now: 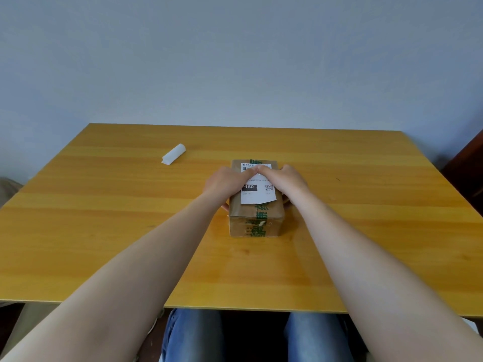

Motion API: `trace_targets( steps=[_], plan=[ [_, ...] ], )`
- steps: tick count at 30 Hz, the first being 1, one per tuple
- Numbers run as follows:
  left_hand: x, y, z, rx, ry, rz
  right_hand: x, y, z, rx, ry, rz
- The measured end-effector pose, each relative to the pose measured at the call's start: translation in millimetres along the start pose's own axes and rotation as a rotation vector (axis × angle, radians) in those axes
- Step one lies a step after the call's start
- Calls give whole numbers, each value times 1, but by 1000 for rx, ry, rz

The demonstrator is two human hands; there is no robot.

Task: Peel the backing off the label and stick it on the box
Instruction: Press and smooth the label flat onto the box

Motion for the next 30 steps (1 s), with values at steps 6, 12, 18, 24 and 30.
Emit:
trace_targets(
  steps=[6, 12, 18, 24, 30],
  plan=[
    [-3, 7, -2, -31, -20, -44, -4, -5, 0, 18, -7, 17],
    [-8, 10, -7, -48, -35, -52, -3, -6, 3, 24, -2, 5],
    [-8, 10, -11, -52, -49, -24, -2, -6, 1, 22, -28, -10],
    [-2, 5, -9, -12, -59, -3, -2, -4, 11, 16, -125, -71],
    [9, -9, -2, 98, -94, 110, 7, 13, 13, -100, -128, -162]
  ],
)
Point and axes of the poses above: each hand's wrist, its own z-axis away from the middle knuckle, its own x-axis out of the palm, y = z × x, the point moved 3 cm from there along -z, towards the middle knuckle, and after that the axes turned 13 degrees about -y, right-handed, at the moved point
